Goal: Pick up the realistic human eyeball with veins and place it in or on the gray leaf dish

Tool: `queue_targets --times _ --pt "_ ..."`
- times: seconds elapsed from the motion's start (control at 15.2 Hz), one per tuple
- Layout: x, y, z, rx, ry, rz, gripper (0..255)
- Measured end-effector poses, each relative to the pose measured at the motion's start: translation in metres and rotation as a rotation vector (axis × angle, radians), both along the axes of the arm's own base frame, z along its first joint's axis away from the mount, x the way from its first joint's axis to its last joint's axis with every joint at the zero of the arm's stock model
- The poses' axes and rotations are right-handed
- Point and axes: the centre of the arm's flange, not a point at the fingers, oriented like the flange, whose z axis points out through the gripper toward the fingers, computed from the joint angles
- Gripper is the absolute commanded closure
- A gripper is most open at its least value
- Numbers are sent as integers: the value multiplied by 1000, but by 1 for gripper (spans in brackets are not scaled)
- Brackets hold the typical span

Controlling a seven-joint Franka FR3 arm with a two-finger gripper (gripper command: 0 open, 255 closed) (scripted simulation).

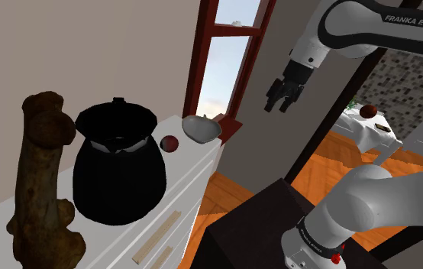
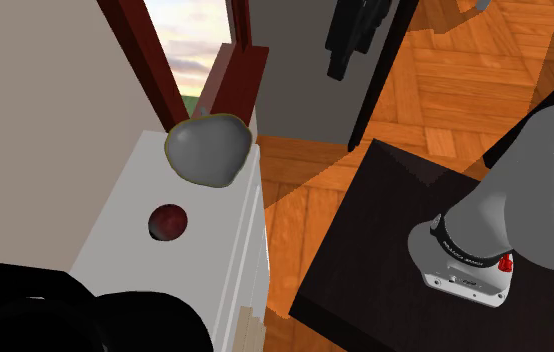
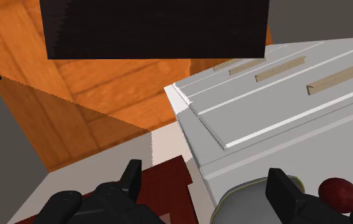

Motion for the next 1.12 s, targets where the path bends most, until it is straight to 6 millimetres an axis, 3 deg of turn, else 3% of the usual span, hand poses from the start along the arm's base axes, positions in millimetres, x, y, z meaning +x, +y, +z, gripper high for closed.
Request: queue_targets --times 0.13,0.33,1.12 --pt "1 5 -2 -3 0 -2 0" --pt "13 36 -11 -19 -2 -11 0" --pt "80 183 -68 -93 -13 -56 0"
